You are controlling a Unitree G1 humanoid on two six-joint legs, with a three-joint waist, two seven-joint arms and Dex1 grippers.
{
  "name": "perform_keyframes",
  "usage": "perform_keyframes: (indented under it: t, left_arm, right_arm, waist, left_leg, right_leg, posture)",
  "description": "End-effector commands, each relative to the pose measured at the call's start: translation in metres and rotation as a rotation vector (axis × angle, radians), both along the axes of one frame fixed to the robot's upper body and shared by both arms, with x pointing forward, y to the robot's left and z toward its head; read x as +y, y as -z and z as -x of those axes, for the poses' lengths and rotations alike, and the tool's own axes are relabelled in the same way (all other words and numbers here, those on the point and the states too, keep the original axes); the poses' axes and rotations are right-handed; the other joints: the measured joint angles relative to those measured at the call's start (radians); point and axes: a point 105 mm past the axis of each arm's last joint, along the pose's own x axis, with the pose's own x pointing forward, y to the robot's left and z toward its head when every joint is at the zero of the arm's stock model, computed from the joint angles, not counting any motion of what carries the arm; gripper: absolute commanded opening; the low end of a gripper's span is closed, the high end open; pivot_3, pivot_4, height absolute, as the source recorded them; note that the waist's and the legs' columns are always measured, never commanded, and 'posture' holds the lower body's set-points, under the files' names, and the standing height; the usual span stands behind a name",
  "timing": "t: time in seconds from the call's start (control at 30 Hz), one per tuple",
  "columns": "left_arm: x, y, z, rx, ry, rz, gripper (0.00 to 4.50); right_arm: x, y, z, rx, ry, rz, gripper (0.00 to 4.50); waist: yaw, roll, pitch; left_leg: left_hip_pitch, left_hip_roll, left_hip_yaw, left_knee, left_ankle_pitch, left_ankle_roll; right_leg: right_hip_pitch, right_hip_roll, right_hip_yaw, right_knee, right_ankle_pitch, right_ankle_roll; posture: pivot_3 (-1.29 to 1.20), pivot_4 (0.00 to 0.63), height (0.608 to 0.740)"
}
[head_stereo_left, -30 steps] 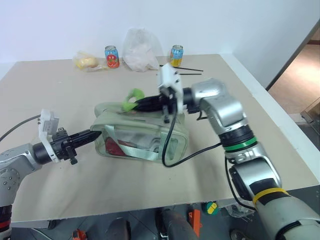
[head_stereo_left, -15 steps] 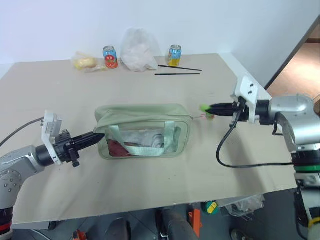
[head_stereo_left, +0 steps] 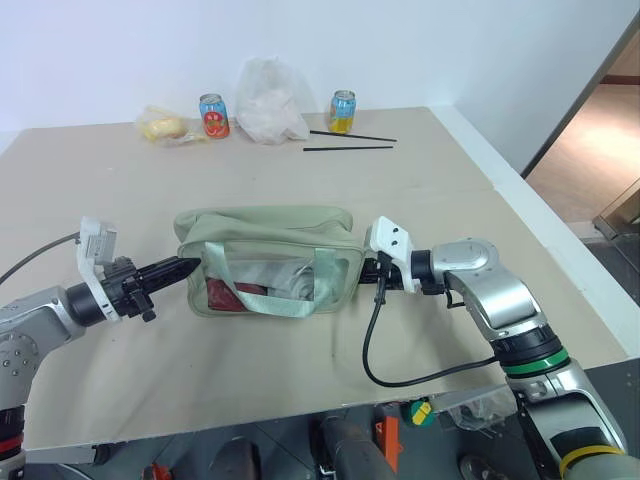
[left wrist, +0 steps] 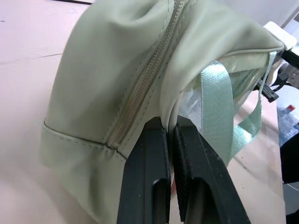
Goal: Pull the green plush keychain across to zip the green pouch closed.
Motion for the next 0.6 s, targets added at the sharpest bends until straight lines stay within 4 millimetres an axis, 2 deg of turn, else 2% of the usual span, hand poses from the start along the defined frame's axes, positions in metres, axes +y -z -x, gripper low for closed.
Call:
perform_keyframes:
  t: [0.03,0.17,0.27,0.33,0.43,0.5,0.6]
  left_arm:
    - [-0.004,-0.003,0.0,0.017,-0.004,0.017,1.02]
    - [0.007,-0.018,-0.005,-0.023,-0.08,0.042,2.42]
    - [0.018,-0.029,-0.005,-0.068,-0.153,0.002,3.42]
    - [0.027,-0.03,-0.001,-0.042,-0.176,0.01,3.42]
    - [0.055,-0.039,0.007,-0.056,-0.266,0.065,3.42]
    - [0.076,-0.042,0.011,-0.06,-0.344,0.119,3.42]
    - [0.105,-0.034,0.019,-0.031,-0.461,0.189,3.42]
  right_arm:
    - [-0.017,-0.057,-0.008,-0.108,0.028,-0.133,1.63]
    - [-0.059,-0.08,-0.016,-0.099,0.152,-0.219,3.0]
    - [-0.082,-0.084,-0.002,-0.048,0.154,-0.257,3.02]
    - [-0.098,-0.083,0.004,-0.032,0.188,-0.267,3.02]
    - [-0.119,-0.084,0.014,0.003,0.235,-0.326,3.02]
    - [-0.127,-0.081,0.02,0.024,0.256,-0.366,3.02]
    - [-0.133,-0.071,0.022,0.068,0.305,-0.452,3.02]
  waist:
    - [0.001,0.0,0.0]
    - [0.003,0.0,0.0]
    - [0.006,-0.001,0.0]
    - [0.005,-0.001,0.0]
    - [0.0,0.0,0.0]
    - [-0.003,0.0,0.0]
    - [-0.004,0.0,0.0]
  left_leg:
    - [-0.001,0.0,0.0,0.0,0.0,0.0]
    - [-0.002,0.0,0.0,0.0,0.0,0.0]
    - [-0.003,-0.001,-0.001,0.0,-0.001,0.002]
    - [-0.003,-0.001,-0.001,0.0,-0.002,0.003]
    - [-0.003,0.0,0.001,0.0,-0.003,0.004]
    - [-0.003,0.0,0.001,0.0,-0.004,0.005]
    - [-0.002,0.001,0.0,-0.001,-0.004,0.005]
  right_leg:
    - [0.0,0.0,0.0,0.0,0.0,0.0]
    - [-0.001,-0.001,0.0,-0.001,0.0,0.0]
    - [-0.001,-0.001,-0.001,-0.002,0.0,0.0]
    - [-0.001,-0.001,-0.001,-0.002,-0.001,-0.001]
    - [-0.001,-0.002,0.001,-0.002,-0.002,-0.001]
    - [-0.001,-0.002,0.002,-0.002,-0.002,-0.001]
    - [-0.001,0.0,0.001,-0.001,-0.002,-0.002]
  posture:
    - [0.0,0.15,0.74]
    - [0.0,0.15,0.74]
    - [0.0,0.15,0.74]
    - [0.0,0.15,0.74]
    - [0.0,0.15,0.74]
    - [0.0,0.15,0.74]
    - [0.0,0.15,0.74]
